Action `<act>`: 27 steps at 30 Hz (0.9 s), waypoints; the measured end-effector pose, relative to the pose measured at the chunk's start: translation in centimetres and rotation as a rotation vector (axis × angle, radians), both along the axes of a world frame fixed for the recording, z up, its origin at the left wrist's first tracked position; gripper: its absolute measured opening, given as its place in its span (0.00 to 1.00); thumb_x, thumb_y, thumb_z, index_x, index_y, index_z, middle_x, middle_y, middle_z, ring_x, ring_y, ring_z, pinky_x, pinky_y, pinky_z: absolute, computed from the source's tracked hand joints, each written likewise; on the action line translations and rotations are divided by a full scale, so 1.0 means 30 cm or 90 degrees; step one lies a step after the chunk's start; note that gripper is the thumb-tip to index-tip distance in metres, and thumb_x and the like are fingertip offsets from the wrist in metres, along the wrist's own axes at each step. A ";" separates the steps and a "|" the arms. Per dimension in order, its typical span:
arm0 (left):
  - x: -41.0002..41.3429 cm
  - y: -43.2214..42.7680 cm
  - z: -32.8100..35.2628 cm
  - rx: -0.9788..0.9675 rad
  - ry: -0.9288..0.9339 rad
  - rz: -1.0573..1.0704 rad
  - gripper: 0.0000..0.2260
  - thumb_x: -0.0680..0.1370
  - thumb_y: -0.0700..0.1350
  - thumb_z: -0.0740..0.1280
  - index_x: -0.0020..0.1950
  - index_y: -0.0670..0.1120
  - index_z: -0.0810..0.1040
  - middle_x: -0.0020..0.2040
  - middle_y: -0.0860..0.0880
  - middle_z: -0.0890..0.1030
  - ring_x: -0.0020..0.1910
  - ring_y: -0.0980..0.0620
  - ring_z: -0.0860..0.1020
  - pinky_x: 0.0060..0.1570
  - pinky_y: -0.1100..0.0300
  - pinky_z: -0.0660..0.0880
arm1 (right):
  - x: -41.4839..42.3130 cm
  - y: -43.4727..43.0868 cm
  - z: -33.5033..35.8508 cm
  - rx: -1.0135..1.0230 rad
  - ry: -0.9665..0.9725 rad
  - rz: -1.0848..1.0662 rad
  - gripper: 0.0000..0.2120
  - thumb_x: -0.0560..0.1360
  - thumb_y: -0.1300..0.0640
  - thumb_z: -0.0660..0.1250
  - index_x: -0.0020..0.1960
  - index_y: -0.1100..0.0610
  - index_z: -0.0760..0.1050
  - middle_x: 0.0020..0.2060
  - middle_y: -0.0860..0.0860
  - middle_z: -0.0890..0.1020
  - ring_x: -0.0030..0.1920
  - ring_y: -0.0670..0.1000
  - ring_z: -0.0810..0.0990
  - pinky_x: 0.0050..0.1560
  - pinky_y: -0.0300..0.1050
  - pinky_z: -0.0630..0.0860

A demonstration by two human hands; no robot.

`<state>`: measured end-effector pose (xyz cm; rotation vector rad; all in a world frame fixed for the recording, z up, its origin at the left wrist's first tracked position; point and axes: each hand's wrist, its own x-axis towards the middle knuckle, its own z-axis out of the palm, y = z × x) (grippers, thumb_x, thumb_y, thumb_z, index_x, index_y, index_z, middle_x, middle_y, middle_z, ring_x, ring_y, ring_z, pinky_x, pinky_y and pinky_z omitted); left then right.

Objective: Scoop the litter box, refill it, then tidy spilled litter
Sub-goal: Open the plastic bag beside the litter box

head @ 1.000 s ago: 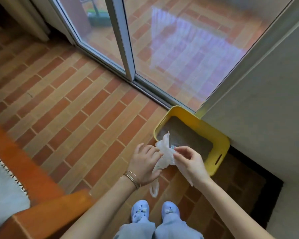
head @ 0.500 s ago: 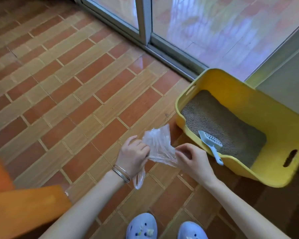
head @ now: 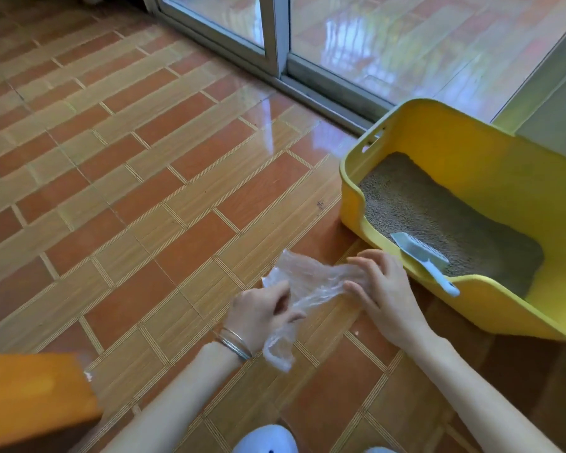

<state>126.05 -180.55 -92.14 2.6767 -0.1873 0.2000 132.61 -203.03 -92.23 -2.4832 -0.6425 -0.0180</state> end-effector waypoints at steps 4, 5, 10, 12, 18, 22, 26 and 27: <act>-0.043 -0.044 -0.008 -0.131 0.021 0.058 0.18 0.73 0.63 0.59 0.38 0.48 0.71 0.27 0.54 0.75 0.24 0.56 0.73 0.21 0.61 0.70 | -0.079 -0.023 0.026 0.100 -0.207 0.107 0.14 0.75 0.55 0.65 0.60 0.54 0.73 0.63 0.51 0.71 0.65 0.53 0.68 0.62 0.53 0.65; -0.047 -0.048 -0.009 -0.155 0.025 0.060 0.18 0.74 0.62 0.59 0.40 0.48 0.72 0.29 0.54 0.76 0.26 0.55 0.75 0.25 0.57 0.73 | -0.086 -0.026 0.021 0.092 -0.237 0.131 0.14 0.74 0.57 0.65 0.60 0.53 0.73 0.64 0.51 0.70 0.67 0.55 0.66 0.64 0.55 0.63; -0.045 -0.056 0.006 -0.301 0.053 0.124 0.10 0.72 0.61 0.58 0.40 0.56 0.70 0.31 0.58 0.77 0.32 0.61 0.76 0.32 0.66 0.73 | -0.089 -0.036 0.013 0.041 -0.357 0.138 0.15 0.74 0.56 0.67 0.60 0.51 0.76 0.66 0.49 0.73 0.70 0.58 0.64 0.67 0.65 0.57; -0.047 -0.066 0.014 -0.335 0.049 0.109 0.10 0.73 0.58 0.59 0.43 0.53 0.73 0.34 0.59 0.77 0.35 0.62 0.77 0.35 0.68 0.72 | -0.092 -0.028 0.013 0.014 -0.346 0.177 0.18 0.74 0.55 0.68 0.63 0.52 0.74 0.65 0.48 0.74 0.71 0.58 0.64 0.67 0.66 0.58; -0.066 -0.080 0.011 -0.425 0.084 0.048 0.10 0.75 0.54 0.61 0.45 0.47 0.74 0.38 0.55 0.78 0.38 0.57 0.77 0.39 0.60 0.75 | -0.082 0.025 -0.049 0.004 -0.266 0.261 0.20 0.75 0.52 0.68 0.65 0.51 0.69 0.54 0.46 0.78 0.66 0.52 0.70 0.67 0.59 0.63; -0.051 -0.046 0.022 -0.495 0.151 0.000 0.10 0.76 0.54 0.61 0.45 0.48 0.76 0.40 0.55 0.79 0.39 0.56 0.77 0.42 0.58 0.75 | -0.063 0.047 -0.053 0.018 -0.292 0.287 0.23 0.74 0.53 0.69 0.67 0.49 0.68 0.61 0.49 0.71 0.65 0.52 0.70 0.65 0.55 0.66; -0.032 -0.016 0.033 -0.469 0.152 -0.053 0.07 0.72 0.54 0.68 0.42 0.52 0.79 0.43 0.51 0.81 0.44 0.53 0.79 0.49 0.54 0.75 | -0.053 0.077 -0.014 0.072 -0.315 0.303 0.18 0.74 0.54 0.69 0.62 0.52 0.70 0.59 0.45 0.75 0.66 0.50 0.70 0.65 0.52 0.66; -0.028 -0.013 0.036 -0.459 0.141 -0.043 0.07 0.70 0.55 0.70 0.39 0.52 0.79 0.41 0.52 0.82 0.44 0.53 0.79 0.49 0.56 0.75 | -0.056 0.083 -0.013 0.084 -0.323 0.304 0.15 0.74 0.55 0.69 0.60 0.52 0.72 0.54 0.44 0.78 0.64 0.49 0.72 0.64 0.51 0.66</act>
